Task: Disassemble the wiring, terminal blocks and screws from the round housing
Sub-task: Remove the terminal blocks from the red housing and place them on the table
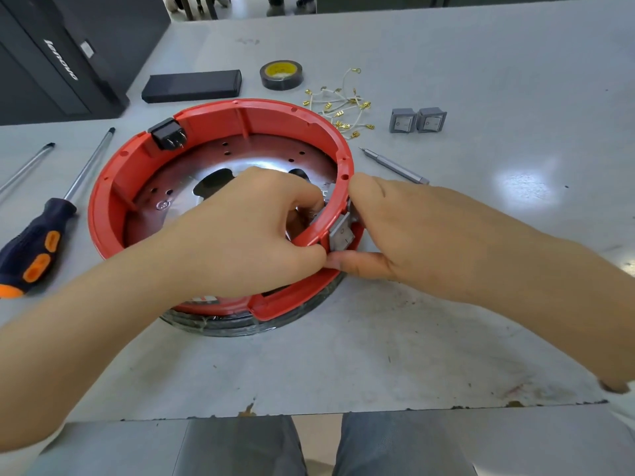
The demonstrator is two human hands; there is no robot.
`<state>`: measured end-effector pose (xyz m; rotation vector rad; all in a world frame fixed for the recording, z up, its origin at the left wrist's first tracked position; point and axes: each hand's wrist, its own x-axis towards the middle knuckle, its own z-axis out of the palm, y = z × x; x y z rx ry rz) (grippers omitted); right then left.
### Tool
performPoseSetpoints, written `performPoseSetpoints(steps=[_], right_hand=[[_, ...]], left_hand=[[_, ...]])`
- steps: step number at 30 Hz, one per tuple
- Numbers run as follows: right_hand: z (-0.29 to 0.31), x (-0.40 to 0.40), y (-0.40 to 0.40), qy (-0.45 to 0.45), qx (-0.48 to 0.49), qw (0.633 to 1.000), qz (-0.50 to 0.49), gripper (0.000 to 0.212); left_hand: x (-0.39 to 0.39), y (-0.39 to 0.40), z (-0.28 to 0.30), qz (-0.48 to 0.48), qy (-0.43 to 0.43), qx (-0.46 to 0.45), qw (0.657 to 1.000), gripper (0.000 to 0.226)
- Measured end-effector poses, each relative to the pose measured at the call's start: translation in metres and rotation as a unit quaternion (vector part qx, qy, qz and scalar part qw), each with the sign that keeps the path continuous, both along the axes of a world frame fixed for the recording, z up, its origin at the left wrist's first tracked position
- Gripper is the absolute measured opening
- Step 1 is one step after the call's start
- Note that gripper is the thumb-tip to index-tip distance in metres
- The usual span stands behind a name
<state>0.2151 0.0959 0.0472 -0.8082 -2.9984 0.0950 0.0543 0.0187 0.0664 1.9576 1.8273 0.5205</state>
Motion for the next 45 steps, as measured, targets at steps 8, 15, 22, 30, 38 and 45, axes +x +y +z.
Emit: performPoseSetpoints(steps=[8, 15, 22, 30, 38, 45], right_hand=[[-0.005, -0.002, -0.001, 0.017, -0.024, 1.0, -0.006, 0.053], [-0.007, 0.001, -0.001, 0.035, -0.048, 0.998, 0.002, 0.054], [0.001, 0.001, -0.013, 0.014, -0.046, 0.999, -0.016, 0.046], [0.004, 0.0, -0.019, 0.009, -0.046, 0.998, -0.03, 0.042], [0.011, -0.003, -0.036, -0.06, 0.051, 0.993, -0.083, 0.037], [0.02, 0.005, -0.031, -0.021, 0.04, 0.997, -0.065, 0.055]], left_hand=[[0.002, -0.002, 0.001, -0.011, 0.031, 0.063, 0.997, 0.013], [0.001, -0.002, 0.0, -0.013, 0.038, 0.073, 0.997, 0.022], [0.001, -0.002, -0.002, -0.01, 0.015, 0.061, 0.998, 0.011], [0.0, -0.001, -0.002, -0.038, 0.043, 0.075, 0.996, 0.018], [0.002, -0.004, -0.003, -0.002, 0.068, 0.056, 0.996, 0.025], [-0.002, -0.007, 0.001, -0.027, 0.012, 0.01, 1.0, 0.031]])
